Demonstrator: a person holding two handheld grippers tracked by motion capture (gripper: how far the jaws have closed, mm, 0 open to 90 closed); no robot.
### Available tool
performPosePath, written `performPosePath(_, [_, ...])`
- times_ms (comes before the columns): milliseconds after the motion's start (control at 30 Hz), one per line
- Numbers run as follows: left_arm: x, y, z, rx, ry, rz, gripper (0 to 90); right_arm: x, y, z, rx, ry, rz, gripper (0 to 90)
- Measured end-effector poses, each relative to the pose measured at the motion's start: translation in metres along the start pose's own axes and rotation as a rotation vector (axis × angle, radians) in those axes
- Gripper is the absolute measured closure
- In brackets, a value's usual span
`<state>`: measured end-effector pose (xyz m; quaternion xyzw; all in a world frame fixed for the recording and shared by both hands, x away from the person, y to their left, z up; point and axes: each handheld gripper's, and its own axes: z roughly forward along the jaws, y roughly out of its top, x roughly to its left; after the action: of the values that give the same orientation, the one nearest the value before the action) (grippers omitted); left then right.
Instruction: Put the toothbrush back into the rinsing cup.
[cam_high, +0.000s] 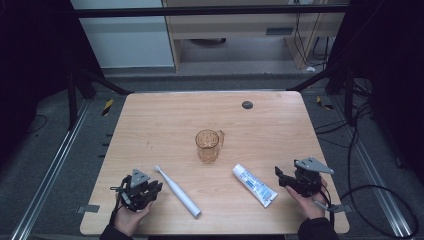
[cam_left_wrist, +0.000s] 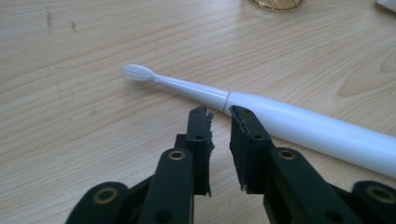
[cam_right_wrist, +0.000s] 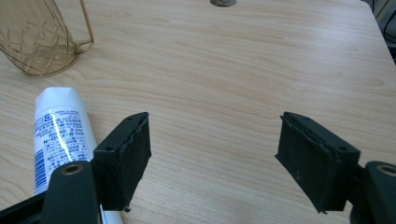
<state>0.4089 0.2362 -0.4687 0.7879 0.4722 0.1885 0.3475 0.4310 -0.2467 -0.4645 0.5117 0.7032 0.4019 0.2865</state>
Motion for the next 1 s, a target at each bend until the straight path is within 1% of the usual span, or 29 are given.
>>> performPosePath(100, [-0.002,0.000,0.002,0.010,-0.021,0.009,81.9,0.000,0.000,0.000,0.005,0.002,0.010,26.1])
performPosePath(133, [-0.003,0.000,0.003,0.015,-0.024,0.016,83.1,0.000,-0.001,0.000,0.005,0.001,0.007,26.1])
performPosePath(200, [-0.006,0.000,0.006,0.018,-0.034,0.020,84.1,0.000,-0.001,0.000,0.004,-0.005,-0.004,26.2])
performPosePath(433, [-0.009,0.002,0.014,0.034,-0.060,0.024,89.0,0.000,-0.002,0.002,-0.002,-0.005,-0.006,26.4])
performPosePath(700, [-0.011,0.006,0.020,0.037,-0.069,0.032,89.4,0.001,-0.003,0.003,0.004,0.002,-0.010,26.3])
performPosePath(1000, [-0.012,0.007,0.025,0.043,-0.063,0.044,89.4,0.001,-0.003,0.005,0.009,0.003,-0.016,25.9])
